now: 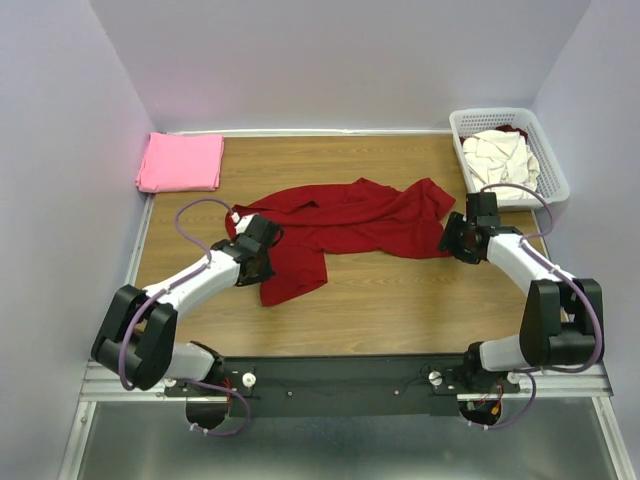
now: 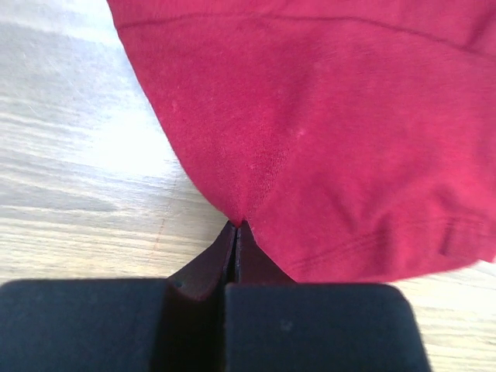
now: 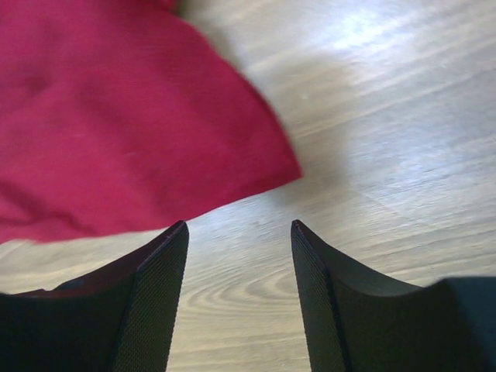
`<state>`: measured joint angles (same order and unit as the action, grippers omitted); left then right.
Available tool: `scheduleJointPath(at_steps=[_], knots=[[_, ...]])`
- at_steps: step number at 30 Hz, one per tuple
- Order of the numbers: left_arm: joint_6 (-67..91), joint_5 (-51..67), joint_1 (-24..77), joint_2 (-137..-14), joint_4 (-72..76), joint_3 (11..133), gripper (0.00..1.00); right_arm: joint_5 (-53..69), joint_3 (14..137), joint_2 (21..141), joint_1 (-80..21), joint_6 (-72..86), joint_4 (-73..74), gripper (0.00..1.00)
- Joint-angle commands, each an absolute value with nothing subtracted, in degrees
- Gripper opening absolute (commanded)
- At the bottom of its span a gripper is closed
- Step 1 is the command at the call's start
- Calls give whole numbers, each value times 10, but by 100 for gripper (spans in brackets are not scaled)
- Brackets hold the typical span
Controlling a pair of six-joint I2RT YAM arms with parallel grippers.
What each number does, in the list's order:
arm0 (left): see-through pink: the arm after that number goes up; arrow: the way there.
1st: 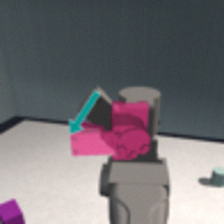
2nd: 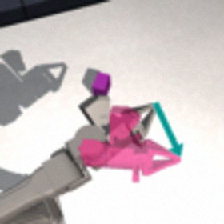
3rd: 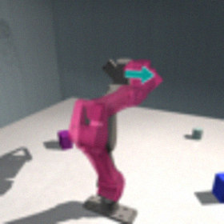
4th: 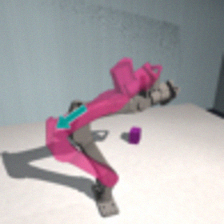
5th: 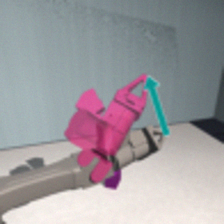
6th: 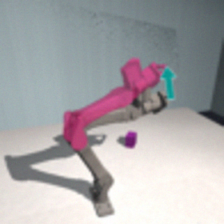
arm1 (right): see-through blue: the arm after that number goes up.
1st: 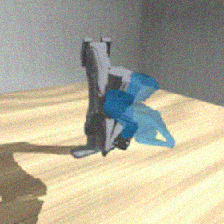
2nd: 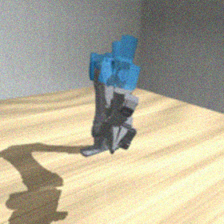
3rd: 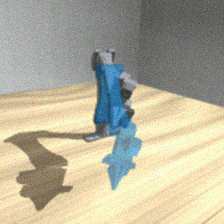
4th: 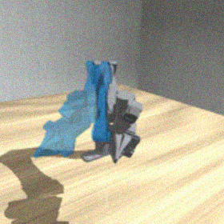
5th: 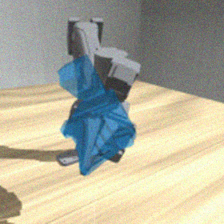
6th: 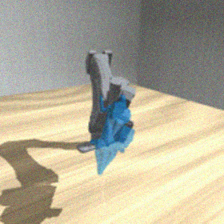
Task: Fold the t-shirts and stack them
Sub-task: Flatten the tshirt out
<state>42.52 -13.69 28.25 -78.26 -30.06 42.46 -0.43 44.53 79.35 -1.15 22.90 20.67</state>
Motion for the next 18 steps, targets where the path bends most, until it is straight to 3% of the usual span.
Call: scheduleJointPath(at_steps=[1,8,18], knots=[[404,-135,286,-748,-280,410,0,-76,468,822,-17,230,238,58],[386,-126,286,-709,-251,388,0,-112,500,856,-17,236,258,47],[378,-118,286,-702,-226,368,0,-98,539,920,-17,254,260,47]])
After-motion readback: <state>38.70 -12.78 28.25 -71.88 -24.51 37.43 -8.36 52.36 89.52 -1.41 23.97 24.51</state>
